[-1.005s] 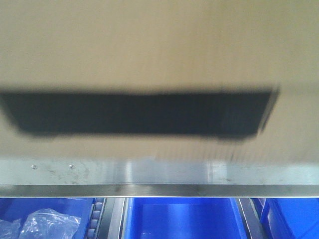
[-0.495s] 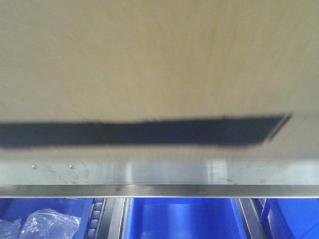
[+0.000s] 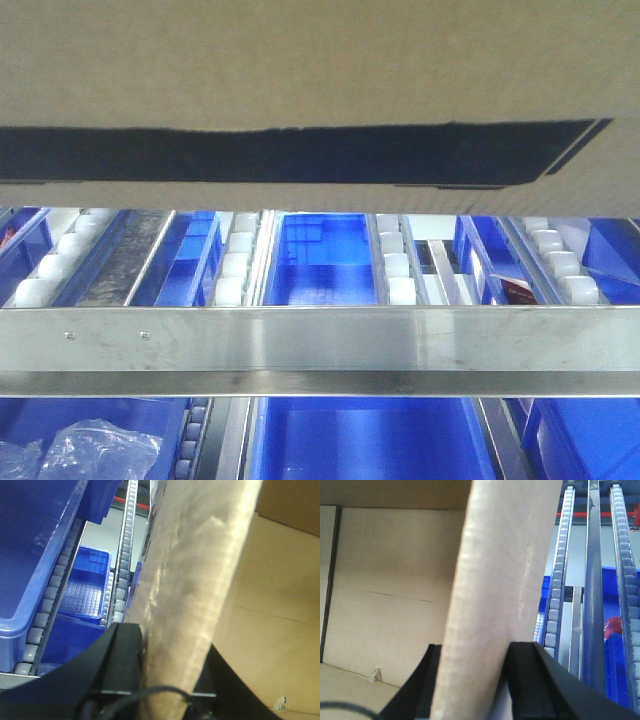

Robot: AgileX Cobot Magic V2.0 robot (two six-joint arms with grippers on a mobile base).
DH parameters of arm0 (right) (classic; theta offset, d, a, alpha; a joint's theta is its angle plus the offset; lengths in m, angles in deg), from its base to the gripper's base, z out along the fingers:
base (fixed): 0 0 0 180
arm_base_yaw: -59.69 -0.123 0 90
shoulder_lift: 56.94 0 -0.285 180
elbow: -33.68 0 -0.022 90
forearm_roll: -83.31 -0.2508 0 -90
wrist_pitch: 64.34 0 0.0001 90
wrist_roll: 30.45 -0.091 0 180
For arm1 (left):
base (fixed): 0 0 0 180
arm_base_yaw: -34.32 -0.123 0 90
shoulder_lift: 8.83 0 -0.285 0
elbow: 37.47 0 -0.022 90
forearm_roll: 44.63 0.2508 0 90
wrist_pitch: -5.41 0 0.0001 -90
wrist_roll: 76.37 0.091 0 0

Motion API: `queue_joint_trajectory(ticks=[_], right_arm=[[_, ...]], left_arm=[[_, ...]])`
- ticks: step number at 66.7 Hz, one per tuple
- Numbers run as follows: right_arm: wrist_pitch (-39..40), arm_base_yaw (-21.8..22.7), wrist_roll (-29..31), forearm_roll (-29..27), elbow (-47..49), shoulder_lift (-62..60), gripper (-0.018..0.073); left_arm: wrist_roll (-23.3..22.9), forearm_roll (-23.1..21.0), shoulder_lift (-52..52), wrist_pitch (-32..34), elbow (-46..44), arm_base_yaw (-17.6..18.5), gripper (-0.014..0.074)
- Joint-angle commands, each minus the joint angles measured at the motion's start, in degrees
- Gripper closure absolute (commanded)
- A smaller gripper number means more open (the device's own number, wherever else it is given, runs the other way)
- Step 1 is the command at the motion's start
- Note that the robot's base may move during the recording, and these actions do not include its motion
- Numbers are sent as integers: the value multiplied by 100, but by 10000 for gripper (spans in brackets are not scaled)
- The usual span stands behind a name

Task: Grab box from left shelf to table start
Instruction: 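Lift the box with both grippers and pull it off the shelf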

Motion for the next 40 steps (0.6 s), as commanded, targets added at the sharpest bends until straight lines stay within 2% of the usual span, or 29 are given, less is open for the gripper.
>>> queue_joint_trajectory(ticks=[1,40], right_arm=[[1132,31,12,133,186,80,501],[1086,31,12,133,186,80,501]], left_arm=[[573,-209,-18,819,-220,76,688],[573,-209,-18,819,-220,76,688]])
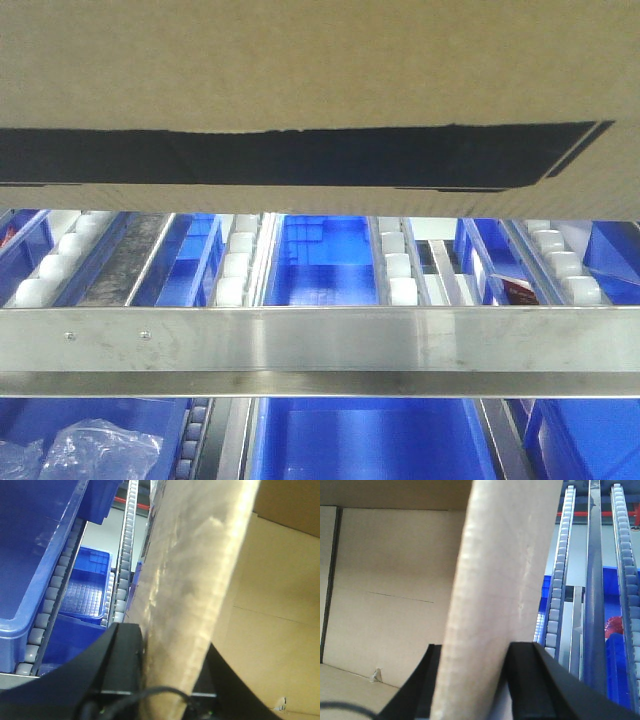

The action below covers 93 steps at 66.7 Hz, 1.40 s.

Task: Grab box from left shelf to table start
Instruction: 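Lift the box with both grippers and pull it off the shelf, then hold the box with both grippers while the base turns away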

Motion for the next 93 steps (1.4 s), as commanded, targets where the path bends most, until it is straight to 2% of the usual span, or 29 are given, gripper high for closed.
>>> queue_joint_trajectory(ticks=[1,93], right_arm=[[1086,31,12,133,186,80,501],[1086,31,12,133,186,80,501]], left_arm=[[563,-201,-18,819,-220,76,688],[563,-201,8,819,-156,76,688]])
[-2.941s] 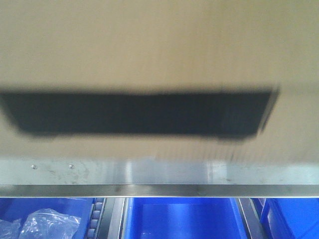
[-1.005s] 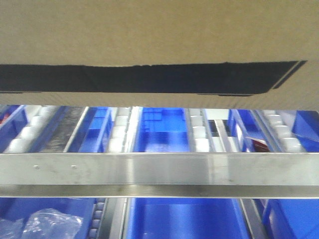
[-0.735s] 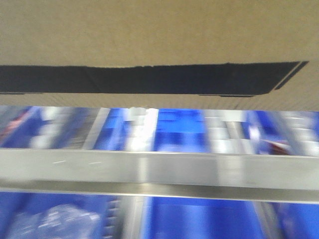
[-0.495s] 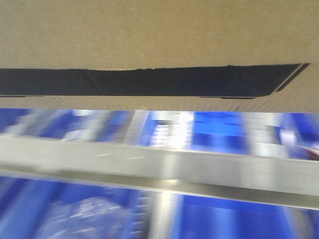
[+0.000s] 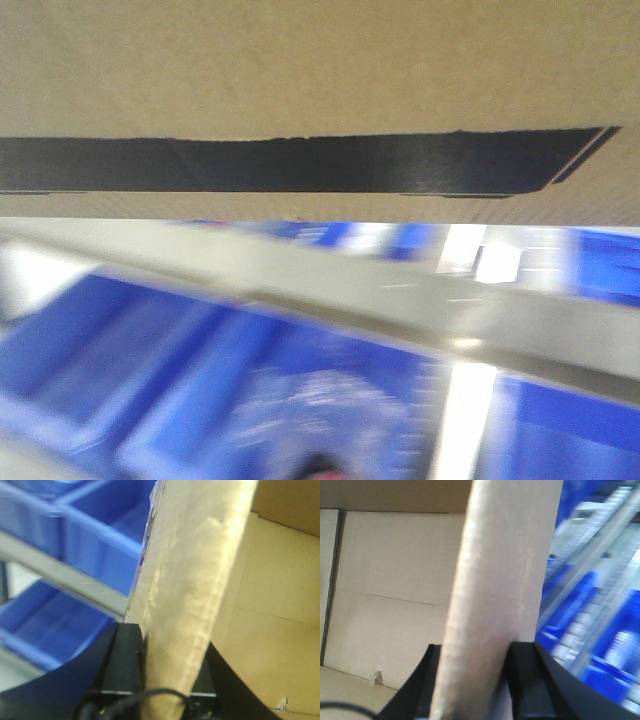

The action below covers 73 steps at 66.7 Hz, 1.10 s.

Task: Grab box from left shelf to table start
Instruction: 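Hold the box with both grippers while the base turns away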

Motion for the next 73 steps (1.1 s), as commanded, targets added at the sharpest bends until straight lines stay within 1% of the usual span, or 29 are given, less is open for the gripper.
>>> queue_joint_trajectory(ticks=[1,73], right_arm=[[1086,31,12,133,186,80,501],[1086,31,12,133,186,80,501]], left_arm=[[563,-166,-4,797,-210,76,688],[563,-166,-4,797,-210,76,688]])
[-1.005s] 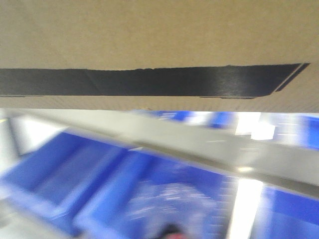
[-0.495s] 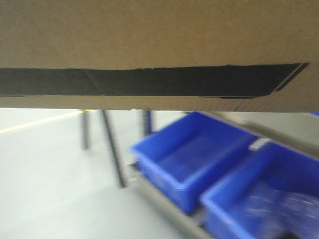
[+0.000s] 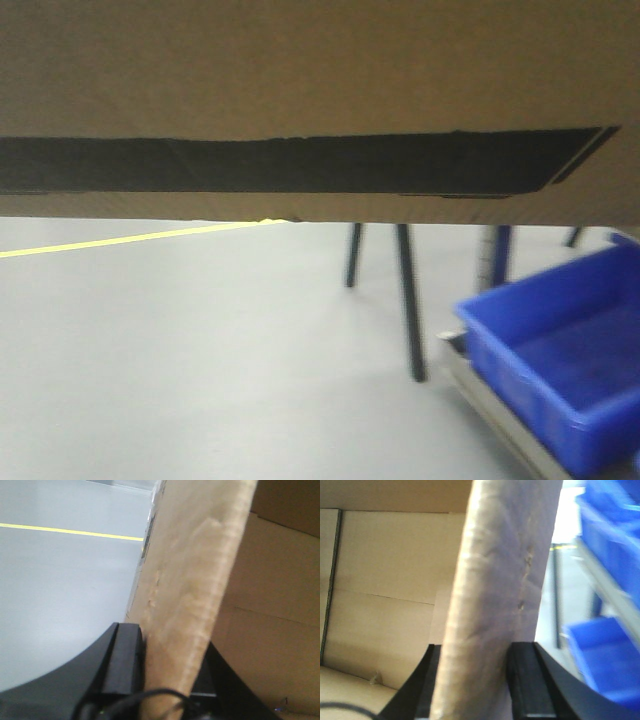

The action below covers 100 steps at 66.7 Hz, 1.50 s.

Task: Grab box from left shelf to table start
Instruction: 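Hold the box with both grippers while the base turns away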

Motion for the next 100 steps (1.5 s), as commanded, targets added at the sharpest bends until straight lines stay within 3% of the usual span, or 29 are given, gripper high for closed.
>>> queue_joint_trajectory(ticks=[1,100], right_arm=[[1086,31,12,133,186,80,501],[1086,31,12,133,186,80,501]], left_arm=[[563,-166,-4,797,-210,76,688],[563,-166,-4,797,-210,76,688]])
